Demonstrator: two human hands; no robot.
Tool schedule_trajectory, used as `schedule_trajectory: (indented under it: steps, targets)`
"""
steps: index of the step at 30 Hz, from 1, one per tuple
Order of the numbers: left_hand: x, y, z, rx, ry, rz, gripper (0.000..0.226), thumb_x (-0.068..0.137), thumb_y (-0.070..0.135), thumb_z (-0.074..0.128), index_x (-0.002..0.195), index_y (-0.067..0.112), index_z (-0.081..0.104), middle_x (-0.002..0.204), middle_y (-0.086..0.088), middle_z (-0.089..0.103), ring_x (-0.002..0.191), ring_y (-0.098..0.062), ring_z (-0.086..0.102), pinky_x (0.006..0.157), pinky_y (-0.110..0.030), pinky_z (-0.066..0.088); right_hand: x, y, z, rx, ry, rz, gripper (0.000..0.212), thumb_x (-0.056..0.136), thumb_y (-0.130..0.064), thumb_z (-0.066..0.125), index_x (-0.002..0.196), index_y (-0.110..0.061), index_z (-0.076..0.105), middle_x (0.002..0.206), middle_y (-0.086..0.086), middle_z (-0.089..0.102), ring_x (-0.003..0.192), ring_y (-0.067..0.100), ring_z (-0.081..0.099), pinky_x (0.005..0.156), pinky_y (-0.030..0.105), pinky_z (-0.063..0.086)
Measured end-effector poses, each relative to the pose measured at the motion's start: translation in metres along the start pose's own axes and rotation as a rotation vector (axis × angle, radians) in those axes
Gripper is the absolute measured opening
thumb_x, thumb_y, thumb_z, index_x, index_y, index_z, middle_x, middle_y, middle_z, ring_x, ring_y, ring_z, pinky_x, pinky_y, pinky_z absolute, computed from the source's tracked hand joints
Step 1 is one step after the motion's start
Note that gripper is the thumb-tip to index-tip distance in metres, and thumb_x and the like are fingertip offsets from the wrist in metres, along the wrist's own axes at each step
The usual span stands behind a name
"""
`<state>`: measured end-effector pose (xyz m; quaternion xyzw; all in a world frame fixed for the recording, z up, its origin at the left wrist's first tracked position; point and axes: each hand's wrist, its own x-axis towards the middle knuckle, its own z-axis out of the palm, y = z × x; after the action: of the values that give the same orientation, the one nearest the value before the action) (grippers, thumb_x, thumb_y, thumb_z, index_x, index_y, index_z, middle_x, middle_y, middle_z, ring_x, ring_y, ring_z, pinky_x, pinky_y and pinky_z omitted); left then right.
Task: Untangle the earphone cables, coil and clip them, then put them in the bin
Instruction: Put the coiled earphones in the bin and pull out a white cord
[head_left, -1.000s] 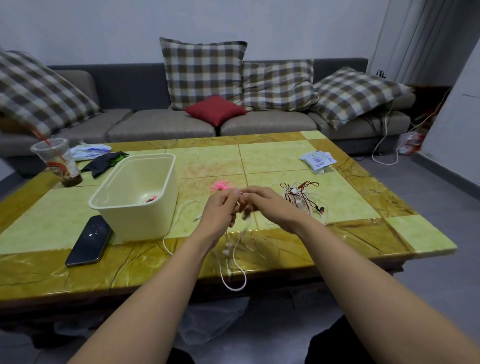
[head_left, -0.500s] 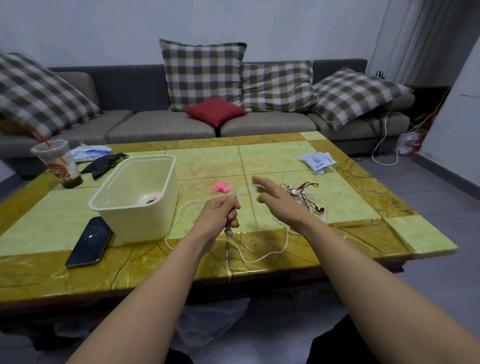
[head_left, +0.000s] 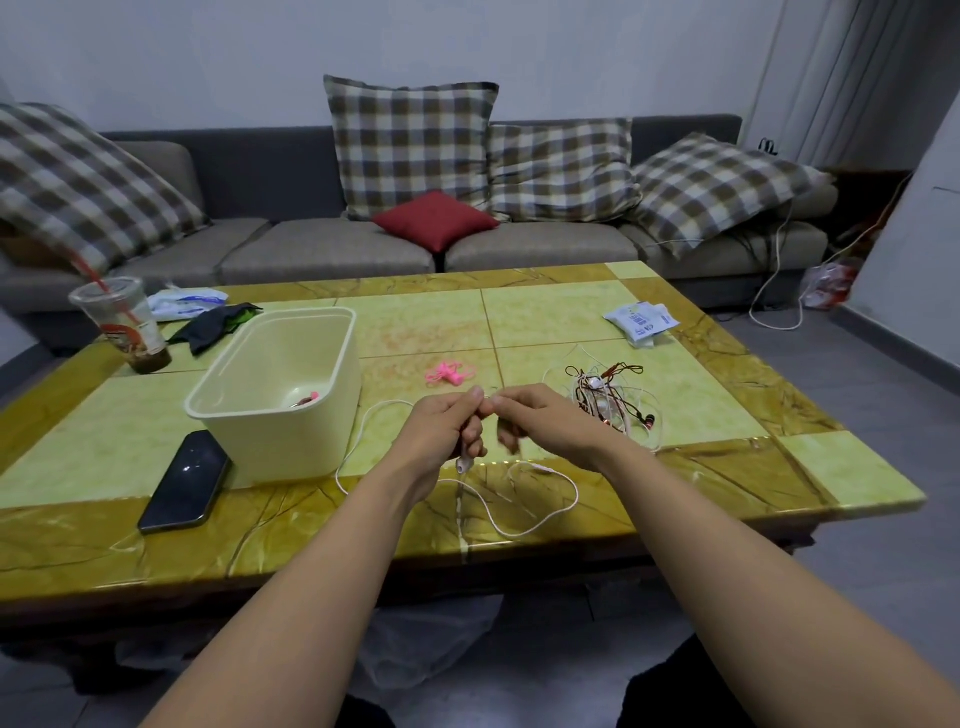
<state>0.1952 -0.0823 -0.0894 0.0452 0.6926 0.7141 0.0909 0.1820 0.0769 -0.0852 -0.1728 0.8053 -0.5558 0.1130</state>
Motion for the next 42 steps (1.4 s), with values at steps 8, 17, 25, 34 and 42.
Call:
schedule_trajectory:
  steps: [8, 17, 25, 34, 42]
  targets:
    - [-0.003, 0.006, 0.006, -0.264, -0.108, -0.152, 0.032, 0.100, 0.028, 0.049, 0.074, 0.011, 0.054, 0.062, -0.002, 0.056, 0.071, -0.021, 0.068, 0.079, -0.037, 0.059, 0.005, 0.005, -0.010, 0.051, 0.348, 0.031, 0.025, 0.100, -0.021, 0.049, 0.084, -0.014, 0.067, 0.064, -0.005, 0.043, 0.047, 0.003, 0.034, 0.045, 0.015, 0.028]
    - [0.011, 0.001, 0.002, -0.618, 0.167, 0.036, 0.022, 0.102, 0.013, 0.045, 0.101, -0.002, 0.062, 0.078, -0.007, 0.065, 0.077, -0.017, 0.068, 0.079, -0.031, 0.059, -0.010, 0.001, 0.011, -0.385, -0.184, 0.153, 0.028, 0.102, -0.027, 0.047, 0.096, -0.016, 0.072, 0.068, -0.001, 0.045, 0.058, 0.012, 0.040, 0.049, 0.022, 0.035]
    - [0.006, -0.014, -0.007, 0.461, 0.045, 0.165, 0.028, 0.102, 0.019, 0.046, 0.089, 0.016, 0.071, 0.078, 0.002, 0.072, 0.088, -0.018, 0.068, 0.082, -0.032, 0.048, -0.004, -0.012, 0.002, -0.356, 0.284, -0.100, 0.023, 0.091, -0.016, 0.050, 0.071, -0.013, 0.062, 0.061, -0.001, 0.049, 0.058, 0.013, 0.039, 0.058, 0.032, 0.029]
    - [-0.003, 0.007, 0.016, -0.382, -0.233, -0.058, 0.029, 0.105, 0.025, 0.038, 0.083, 0.011, 0.052, 0.058, 0.005, 0.037, 0.046, -0.010, 0.037, 0.059, -0.026, 0.049, 0.005, 0.015, -0.004, -0.196, 0.319, -0.086, 0.024, 0.098, -0.022, 0.056, 0.076, -0.026, 0.064, 0.058, -0.005, 0.047, 0.053, 0.008, 0.036, 0.053, 0.025, 0.030]
    - [0.008, -0.011, 0.003, 0.566, 0.284, 0.304, 0.034, 0.101, 0.024, 0.046, 0.090, 0.009, 0.075, 0.093, 0.005, 0.074, 0.092, -0.005, 0.064, 0.078, -0.019, 0.045, -0.008, 0.000, 0.004, -0.364, -0.122, 0.095, 0.027, 0.100, -0.024, 0.050, 0.083, -0.018, 0.071, 0.064, -0.003, 0.050, 0.056, 0.010, 0.041, 0.051, 0.022, 0.034]
